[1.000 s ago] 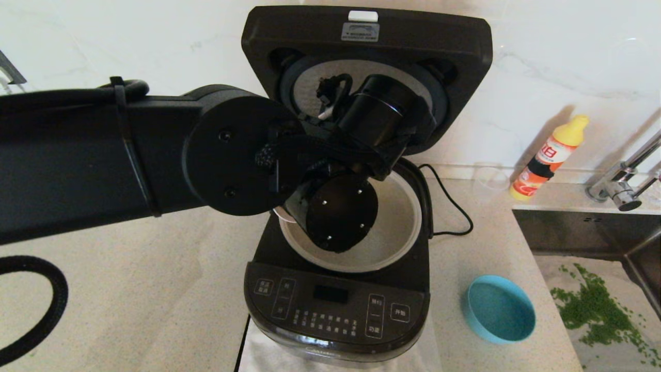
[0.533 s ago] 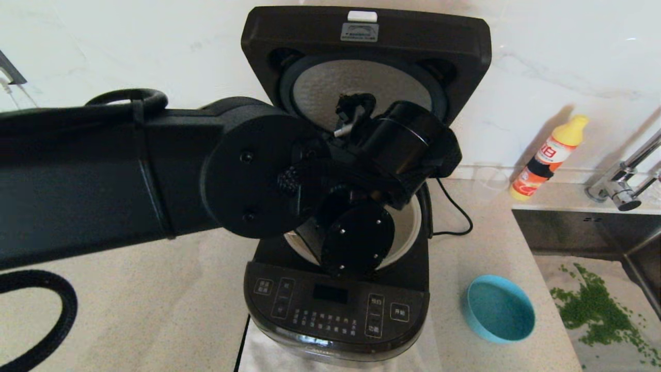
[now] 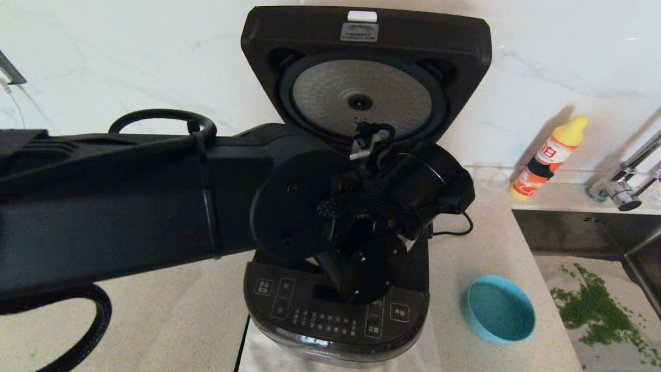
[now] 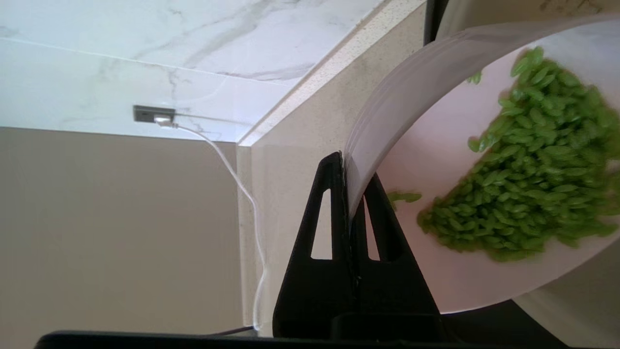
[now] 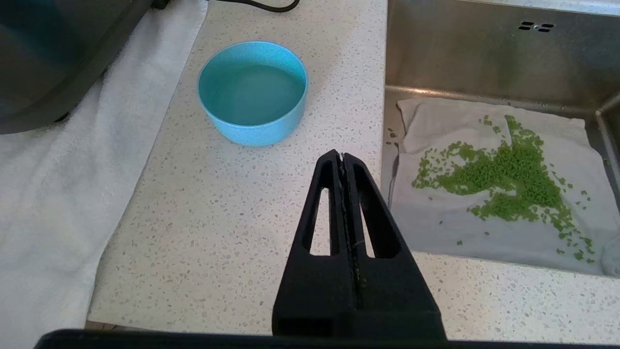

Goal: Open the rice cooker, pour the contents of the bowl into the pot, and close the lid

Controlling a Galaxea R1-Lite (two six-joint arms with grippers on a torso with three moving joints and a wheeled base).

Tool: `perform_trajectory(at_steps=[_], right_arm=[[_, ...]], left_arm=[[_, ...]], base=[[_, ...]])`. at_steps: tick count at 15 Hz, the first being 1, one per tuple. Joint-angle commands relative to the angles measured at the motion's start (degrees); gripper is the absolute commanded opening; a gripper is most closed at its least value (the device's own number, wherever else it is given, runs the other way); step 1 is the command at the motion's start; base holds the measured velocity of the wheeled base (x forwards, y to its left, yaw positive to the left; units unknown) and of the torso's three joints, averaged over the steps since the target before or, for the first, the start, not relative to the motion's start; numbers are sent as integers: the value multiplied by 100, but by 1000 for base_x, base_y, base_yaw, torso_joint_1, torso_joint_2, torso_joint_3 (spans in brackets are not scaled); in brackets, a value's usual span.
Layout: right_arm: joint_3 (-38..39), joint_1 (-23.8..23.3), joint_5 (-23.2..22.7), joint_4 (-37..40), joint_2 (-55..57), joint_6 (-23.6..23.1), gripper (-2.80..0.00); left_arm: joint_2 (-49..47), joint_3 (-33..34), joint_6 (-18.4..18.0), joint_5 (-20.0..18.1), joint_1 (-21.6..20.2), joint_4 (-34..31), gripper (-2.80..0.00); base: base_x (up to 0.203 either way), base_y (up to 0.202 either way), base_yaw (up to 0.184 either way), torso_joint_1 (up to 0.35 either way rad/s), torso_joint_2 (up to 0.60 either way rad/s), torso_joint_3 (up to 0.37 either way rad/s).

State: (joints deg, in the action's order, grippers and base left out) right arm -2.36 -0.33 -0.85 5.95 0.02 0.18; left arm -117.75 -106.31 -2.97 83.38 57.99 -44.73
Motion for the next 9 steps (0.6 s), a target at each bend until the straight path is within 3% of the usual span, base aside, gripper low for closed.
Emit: perform_trajectory(at_steps=[1, 9], right_arm=[[-1, -2, -3, 3, -2, 7, -280], [-1, -2, -3, 3, 6, 0, -280]], left_arm=[[-46, -10, -2, 139, 1, -138, -280], [156, -286, 18, 257, -12, -558, -280]], base=[[0, 0, 0, 0, 0, 0], [0, 0, 0, 0, 0, 0]])
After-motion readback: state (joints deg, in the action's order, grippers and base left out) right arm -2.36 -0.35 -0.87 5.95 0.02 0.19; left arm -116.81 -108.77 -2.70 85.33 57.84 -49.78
